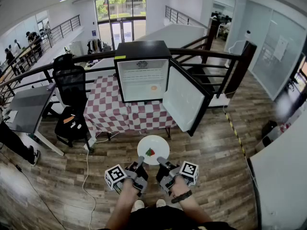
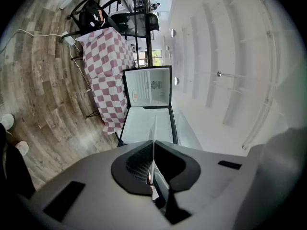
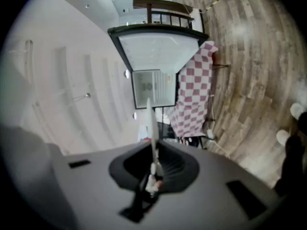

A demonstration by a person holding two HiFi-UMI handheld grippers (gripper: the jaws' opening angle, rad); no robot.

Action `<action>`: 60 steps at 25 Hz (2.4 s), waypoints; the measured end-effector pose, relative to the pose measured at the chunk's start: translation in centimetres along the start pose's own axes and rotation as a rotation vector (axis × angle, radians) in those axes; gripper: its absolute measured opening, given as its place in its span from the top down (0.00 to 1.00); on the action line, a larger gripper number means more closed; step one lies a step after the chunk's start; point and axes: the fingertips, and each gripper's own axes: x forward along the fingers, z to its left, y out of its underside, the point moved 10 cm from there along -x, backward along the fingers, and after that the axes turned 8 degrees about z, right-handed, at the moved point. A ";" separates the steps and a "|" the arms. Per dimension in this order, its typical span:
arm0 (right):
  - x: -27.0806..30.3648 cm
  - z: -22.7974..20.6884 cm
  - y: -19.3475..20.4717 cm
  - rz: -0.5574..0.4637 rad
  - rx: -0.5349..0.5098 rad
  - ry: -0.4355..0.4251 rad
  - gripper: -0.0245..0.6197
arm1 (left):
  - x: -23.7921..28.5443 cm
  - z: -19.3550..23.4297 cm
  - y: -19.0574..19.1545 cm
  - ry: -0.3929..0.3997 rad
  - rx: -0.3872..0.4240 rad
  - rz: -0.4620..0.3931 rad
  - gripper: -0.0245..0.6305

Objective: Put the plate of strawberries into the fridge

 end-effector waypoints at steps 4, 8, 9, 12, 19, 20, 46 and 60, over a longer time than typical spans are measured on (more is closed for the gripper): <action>-1.0 -0.1 -1.3 0.000 0.010 -0.003 0.91 | 1.4 -0.3 1.0 -0.001 -0.007 0.004 0.92; -1.7 -0.1 -2.6 0.007 0.019 -0.014 0.91 | 2.7 -0.7 1.9 0.000 -0.006 0.001 0.92; -1.9 -0.1 -2.9 0.014 0.012 -0.017 0.91 | 2.9 -0.7 2.1 -0.002 -0.004 -0.004 0.92; -2.1 0.0 -4.0 0.059 -0.061 0.002 0.91 | 3.5 -0.6 2.6 -0.011 0.001 -0.021 0.92; -1.7 0.2 -5.5 0.147 -0.216 -0.044 0.88 | 3.5 -0.1 3.2 -0.005 -0.030 -0.077 0.93; -1.7 0.1 -5.5 0.154 -0.229 -0.045 0.88 | 3.4 0.2 3.2 -0.012 -0.028 -0.082 0.93; 18.1 5.0 -14.2 0.024 -0.398 -0.062 0.84 | 11.6 -2.2 -18.3 0.060 -0.068 -0.039 0.92; 25.7 4.8 -17.0 0.028 -0.404 0.057 0.84 | 14.6 -1.1 -26.2 0.018 -0.099 -0.032 0.92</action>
